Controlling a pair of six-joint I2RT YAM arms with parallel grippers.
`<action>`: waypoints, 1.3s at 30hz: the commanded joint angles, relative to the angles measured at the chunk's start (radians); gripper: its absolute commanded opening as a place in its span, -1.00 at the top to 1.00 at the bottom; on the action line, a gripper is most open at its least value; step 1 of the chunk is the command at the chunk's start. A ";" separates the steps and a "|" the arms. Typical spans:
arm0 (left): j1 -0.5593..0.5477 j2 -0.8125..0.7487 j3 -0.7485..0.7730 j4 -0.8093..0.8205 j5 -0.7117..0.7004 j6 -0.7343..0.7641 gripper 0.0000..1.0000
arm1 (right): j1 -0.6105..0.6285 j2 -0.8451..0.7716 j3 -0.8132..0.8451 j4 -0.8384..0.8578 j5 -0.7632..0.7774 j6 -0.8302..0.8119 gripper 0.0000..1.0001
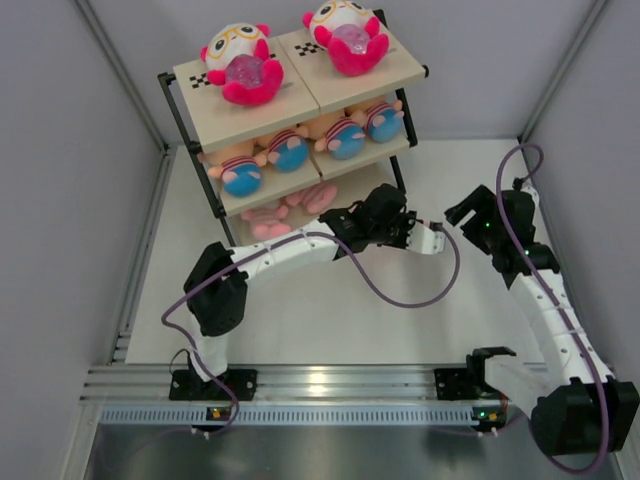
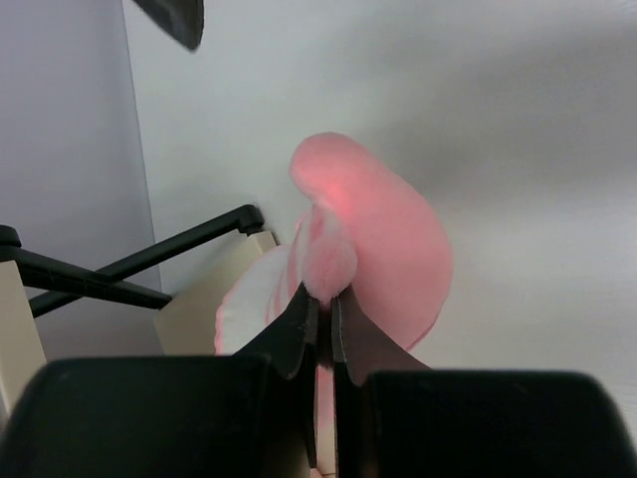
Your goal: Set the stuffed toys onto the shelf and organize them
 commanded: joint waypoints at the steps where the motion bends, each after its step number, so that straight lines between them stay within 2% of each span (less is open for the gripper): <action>1: 0.067 0.064 0.037 0.078 -0.016 0.115 1.00 | -0.026 -0.024 0.050 0.003 0.007 -0.055 -0.56; 8: 0.173 0.162 0.052 0.179 0.087 0.253 1.00 | -0.046 -0.052 0.054 -0.019 0.027 -0.089 -0.56; 11: 0.197 0.193 0.043 0.220 0.108 0.266 1.00 | -0.079 -0.050 0.053 -0.022 0.020 -0.095 -0.56; 19: 0.240 0.219 -0.008 0.276 0.131 0.330 1.00 | -0.081 -0.038 0.010 0.001 0.006 -0.092 -0.56; 25: 0.273 0.253 -0.035 0.372 0.094 0.402 0.97 | -0.081 -0.013 0.004 0.013 -0.017 -0.095 -0.56; 29: 0.293 0.260 -0.037 0.401 0.067 0.424 0.72 | -0.081 -0.010 0.001 0.016 -0.013 -0.101 -0.56; 30: 0.293 0.259 -0.040 0.411 0.056 0.419 0.59 | -0.081 -0.010 -0.002 0.016 -0.014 -0.101 -0.56; 33: 0.294 0.253 -0.046 0.440 0.033 0.419 0.36 | -0.081 -0.013 -0.005 0.016 -0.017 -0.101 -0.56; 34: 0.293 0.250 -0.063 0.472 0.010 0.416 0.15 | -0.081 -0.013 -0.005 0.018 -0.019 -0.101 -0.56; 39: 0.291 0.211 -0.133 0.492 -0.005 0.439 -0.23 | -0.081 -0.029 -0.013 0.016 -0.020 -0.101 -0.56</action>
